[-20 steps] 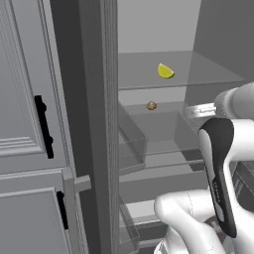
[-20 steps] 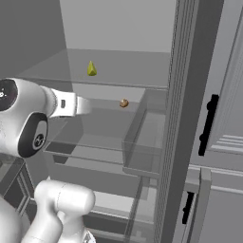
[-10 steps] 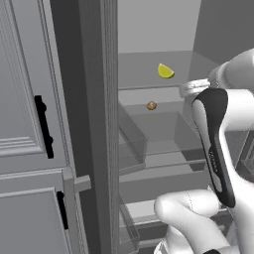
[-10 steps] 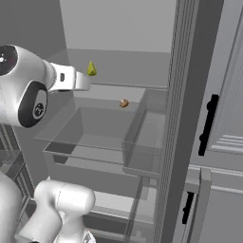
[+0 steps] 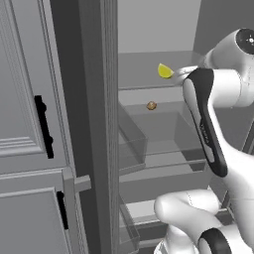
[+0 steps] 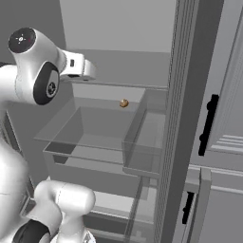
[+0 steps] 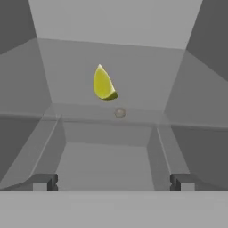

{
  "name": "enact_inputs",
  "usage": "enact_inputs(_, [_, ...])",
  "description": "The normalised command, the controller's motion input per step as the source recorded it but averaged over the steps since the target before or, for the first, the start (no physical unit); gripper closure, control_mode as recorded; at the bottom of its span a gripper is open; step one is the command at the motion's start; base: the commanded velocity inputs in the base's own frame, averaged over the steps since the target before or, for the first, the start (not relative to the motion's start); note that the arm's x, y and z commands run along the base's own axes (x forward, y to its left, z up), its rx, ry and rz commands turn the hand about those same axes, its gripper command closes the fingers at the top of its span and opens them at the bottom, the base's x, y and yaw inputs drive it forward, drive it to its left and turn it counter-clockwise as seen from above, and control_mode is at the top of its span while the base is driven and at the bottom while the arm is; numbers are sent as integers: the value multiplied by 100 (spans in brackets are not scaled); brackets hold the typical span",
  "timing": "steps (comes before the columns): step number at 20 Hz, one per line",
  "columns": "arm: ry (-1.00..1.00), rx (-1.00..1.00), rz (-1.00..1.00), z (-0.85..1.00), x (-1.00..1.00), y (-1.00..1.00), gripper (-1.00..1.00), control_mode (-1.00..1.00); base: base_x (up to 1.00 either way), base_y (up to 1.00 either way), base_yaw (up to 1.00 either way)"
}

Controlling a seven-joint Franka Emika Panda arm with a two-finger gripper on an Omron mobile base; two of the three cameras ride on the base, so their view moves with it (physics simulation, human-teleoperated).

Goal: Grab a lemon wedge from the fridge and one ice cube from the ice bowl, and put them in the glass of lemonade.

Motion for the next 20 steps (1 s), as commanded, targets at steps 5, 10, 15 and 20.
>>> enact_inputs(5, [0,3,0,0,53,0,-100,-100,0,0,0])
enact_inputs(10, [0,1,0,-4,45,0,-100,-100,0,0,0])
enact_inputs(15, [0,0,0,-14,49,0,-100,-100,0,0,0])
enact_inputs(20, [0,0,0,-11,56,0,-100,-100,0,0,0])
